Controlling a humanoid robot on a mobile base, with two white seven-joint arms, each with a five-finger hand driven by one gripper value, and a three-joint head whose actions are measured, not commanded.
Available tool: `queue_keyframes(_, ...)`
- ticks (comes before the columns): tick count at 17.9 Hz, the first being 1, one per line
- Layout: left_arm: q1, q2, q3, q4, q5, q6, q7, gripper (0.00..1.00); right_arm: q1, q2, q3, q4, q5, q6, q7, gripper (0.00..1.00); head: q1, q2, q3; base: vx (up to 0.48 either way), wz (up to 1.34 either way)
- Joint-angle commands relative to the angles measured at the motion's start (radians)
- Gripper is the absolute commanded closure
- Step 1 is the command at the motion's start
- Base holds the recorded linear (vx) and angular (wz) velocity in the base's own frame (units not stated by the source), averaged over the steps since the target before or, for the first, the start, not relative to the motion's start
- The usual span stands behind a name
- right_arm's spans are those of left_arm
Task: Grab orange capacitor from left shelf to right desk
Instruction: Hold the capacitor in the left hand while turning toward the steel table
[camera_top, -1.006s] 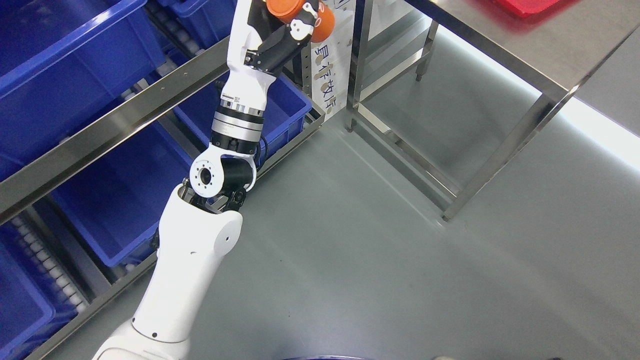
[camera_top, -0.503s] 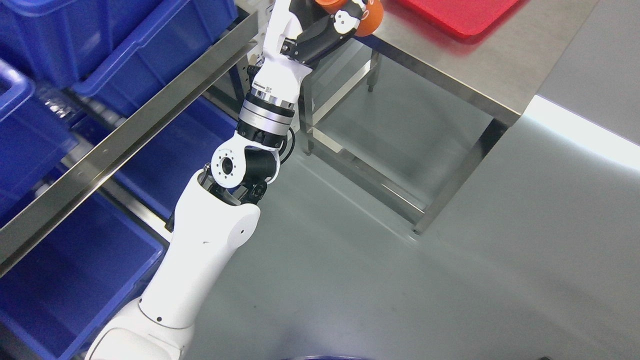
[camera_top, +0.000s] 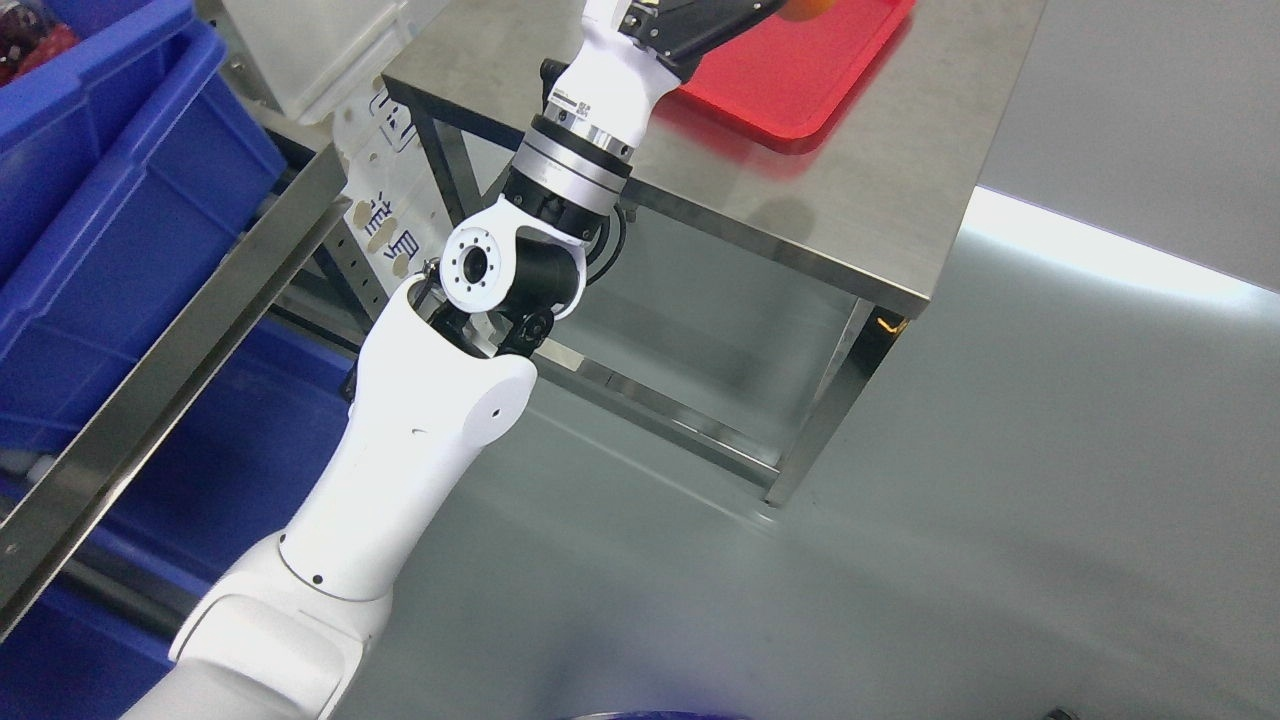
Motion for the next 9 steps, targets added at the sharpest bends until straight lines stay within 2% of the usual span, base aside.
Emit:
queue_keyframes(1, -0.115, 0.017, 0.011, 0.141, 0.016, 0.059, 0.001, 0.98, 0.020, -0.018, -0.012, -0.017, 0.003, 0.000, -0.001, 0.00, 0.0000, 0.000, 0.000, 0.249, -0.24)
queue_keyframes(5, -0.164, 0.017, 0.008, 0.236, 0.015, 0.158, -0.001, 0.98, 0.020, -0.018, -0.012, -0.017, 0.003, 0.000, -0.001, 0.00, 0.0000, 0.000, 0.000, 0.277, -0.12)
queue_keyframes(9, -0.182, 0.017, -0.024, 0.356, -0.022, 0.171, -0.001, 0.97, 0.020, -0.018, -0.012, -0.017, 0.003, -0.002, -0.001, 0.00, 0.0000, 0.000, 0.000, 0.235, -0.04)
